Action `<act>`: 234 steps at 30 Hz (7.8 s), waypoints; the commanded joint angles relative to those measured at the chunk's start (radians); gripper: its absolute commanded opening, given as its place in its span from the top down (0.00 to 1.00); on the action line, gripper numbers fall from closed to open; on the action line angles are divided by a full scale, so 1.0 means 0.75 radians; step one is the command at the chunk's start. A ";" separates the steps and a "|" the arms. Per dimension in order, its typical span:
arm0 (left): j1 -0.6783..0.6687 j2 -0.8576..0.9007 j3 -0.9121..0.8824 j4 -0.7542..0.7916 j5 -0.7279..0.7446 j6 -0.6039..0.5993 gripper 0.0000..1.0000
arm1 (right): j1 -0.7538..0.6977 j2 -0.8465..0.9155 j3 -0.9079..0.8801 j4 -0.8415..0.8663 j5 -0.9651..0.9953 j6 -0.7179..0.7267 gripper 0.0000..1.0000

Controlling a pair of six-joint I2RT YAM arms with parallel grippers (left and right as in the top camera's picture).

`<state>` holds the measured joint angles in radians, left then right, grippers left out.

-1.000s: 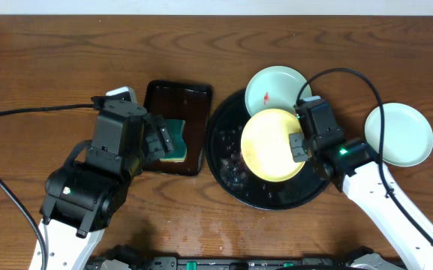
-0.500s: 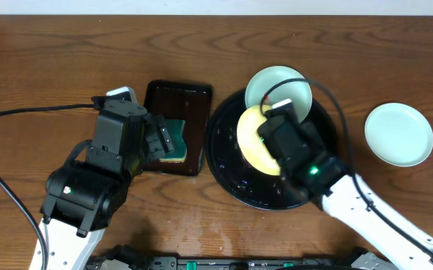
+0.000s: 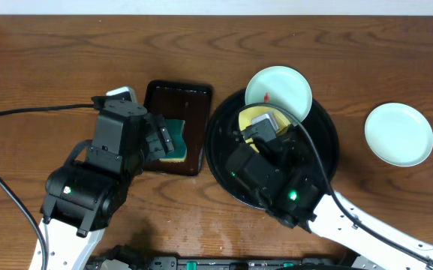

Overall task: Clean dirty plates on tray and stack at the side
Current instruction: 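Lift the yellow plate by its rim with the right gripper, then move the yellow plate right and set it on the table, then drag the pale green plate to the round tray center with right gripper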

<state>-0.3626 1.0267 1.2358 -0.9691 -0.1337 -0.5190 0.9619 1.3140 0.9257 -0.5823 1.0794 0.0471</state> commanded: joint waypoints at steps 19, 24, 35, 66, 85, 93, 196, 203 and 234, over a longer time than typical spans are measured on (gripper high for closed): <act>0.006 0.007 0.018 -0.004 -0.001 0.014 0.17 | 0.144 -0.012 0.035 0.034 0.243 -0.105 0.99; 0.006 0.007 0.018 -0.004 -0.001 0.014 0.17 | 0.144 -0.012 0.035 0.036 0.277 -0.124 0.99; 0.006 0.007 0.018 -0.004 -0.001 0.014 0.17 | 0.144 -0.012 0.035 0.045 0.276 -0.130 0.99; 0.006 0.007 0.018 -0.004 -0.001 0.014 0.17 | 0.130 -0.010 0.035 0.250 0.325 -0.303 0.99; 0.006 0.007 0.018 -0.004 -0.001 0.014 0.17 | -0.190 -0.027 0.035 -0.013 -0.521 0.446 0.99; 0.006 0.007 0.018 -0.004 -0.001 0.014 0.17 | -0.804 -0.196 0.035 -0.022 -1.201 0.446 0.99; 0.006 0.007 0.018 -0.003 -0.001 0.013 0.17 | -0.954 0.270 -0.012 -0.007 -1.525 0.231 0.60; 0.006 0.026 0.010 -0.021 0.048 0.014 0.17 | -0.956 0.169 0.024 -0.066 -1.597 0.147 0.59; 0.006 1.045 -0.211 0.281 0.135 0.044 0.93 | -0.950 0.081 0.024 -0.164 -1.661 0.150 0.61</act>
<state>-0.3626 1.8137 1.0729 -0.7403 -0.0353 -0.4927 0.2398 1.3808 0.9249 -0.7033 -0.1585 0.1738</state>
